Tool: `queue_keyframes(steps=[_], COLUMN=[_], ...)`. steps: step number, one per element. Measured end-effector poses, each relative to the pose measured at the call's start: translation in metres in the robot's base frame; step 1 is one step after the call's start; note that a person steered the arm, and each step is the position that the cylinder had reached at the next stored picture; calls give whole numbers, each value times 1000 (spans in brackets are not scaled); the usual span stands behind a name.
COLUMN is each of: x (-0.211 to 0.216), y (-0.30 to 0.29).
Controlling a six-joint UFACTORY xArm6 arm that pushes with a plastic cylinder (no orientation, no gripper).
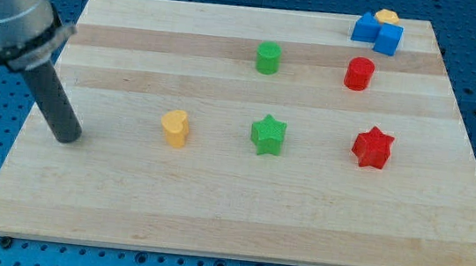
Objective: Push the yellow heart towards the center of the board
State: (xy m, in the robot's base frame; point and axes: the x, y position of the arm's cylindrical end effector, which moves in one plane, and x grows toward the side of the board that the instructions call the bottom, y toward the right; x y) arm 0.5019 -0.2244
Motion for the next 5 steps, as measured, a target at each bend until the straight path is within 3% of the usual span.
queue_keyframes(steps=[2,3,5], x=[1,-34,-122], y=[107,150,162])
